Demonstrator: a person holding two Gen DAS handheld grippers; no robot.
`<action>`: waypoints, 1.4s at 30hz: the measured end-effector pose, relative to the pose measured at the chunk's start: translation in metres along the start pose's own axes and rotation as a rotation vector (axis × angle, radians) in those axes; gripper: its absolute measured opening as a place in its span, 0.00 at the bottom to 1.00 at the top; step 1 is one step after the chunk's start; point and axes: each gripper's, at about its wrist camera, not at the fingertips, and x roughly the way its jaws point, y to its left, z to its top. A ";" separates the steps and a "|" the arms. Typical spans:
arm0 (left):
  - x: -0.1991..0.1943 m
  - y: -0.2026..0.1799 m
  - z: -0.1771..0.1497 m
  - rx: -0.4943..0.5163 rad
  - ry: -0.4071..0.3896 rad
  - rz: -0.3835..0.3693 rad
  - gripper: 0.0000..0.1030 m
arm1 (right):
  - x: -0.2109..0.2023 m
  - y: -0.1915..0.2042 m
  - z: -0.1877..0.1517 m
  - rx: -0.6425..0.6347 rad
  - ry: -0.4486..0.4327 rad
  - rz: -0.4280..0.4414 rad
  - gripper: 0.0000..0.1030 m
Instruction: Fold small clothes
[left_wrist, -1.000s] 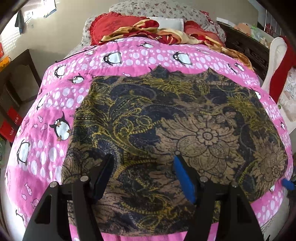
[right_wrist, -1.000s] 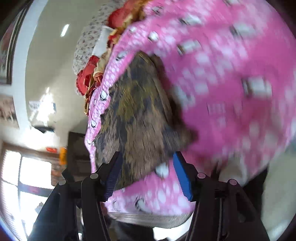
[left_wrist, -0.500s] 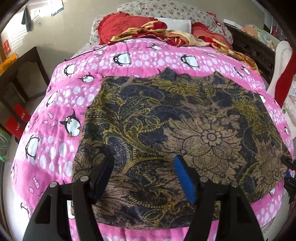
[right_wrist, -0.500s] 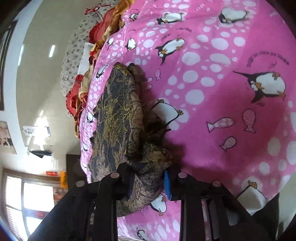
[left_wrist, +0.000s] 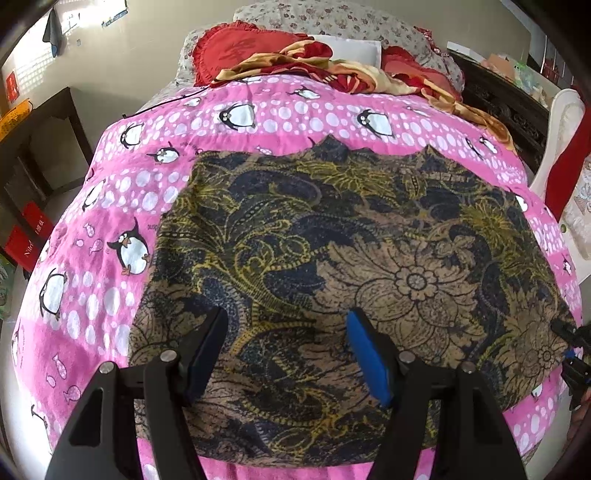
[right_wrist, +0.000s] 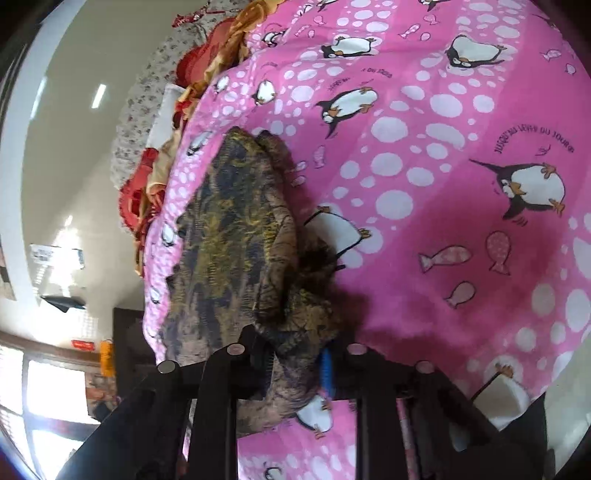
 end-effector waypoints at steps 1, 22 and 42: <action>-0.001 0.000 0.001 -0.001 -0.003 -0.001 0.69 | -0.001 0.000 -0.001 -0.002 -0.004 -0.007 0.01; 0.007 0.027 0.006 -0.113 0.017 -0.134 0.71 | -0.018 0.182 -0.058 -0.613 -0.164 -0.043 0.00; 0.041 0.017 0.089 -0.275 0.151 -0.653 0.68 | 0.075 0.182 -0.157 -0.784 0.140 0.032 0.00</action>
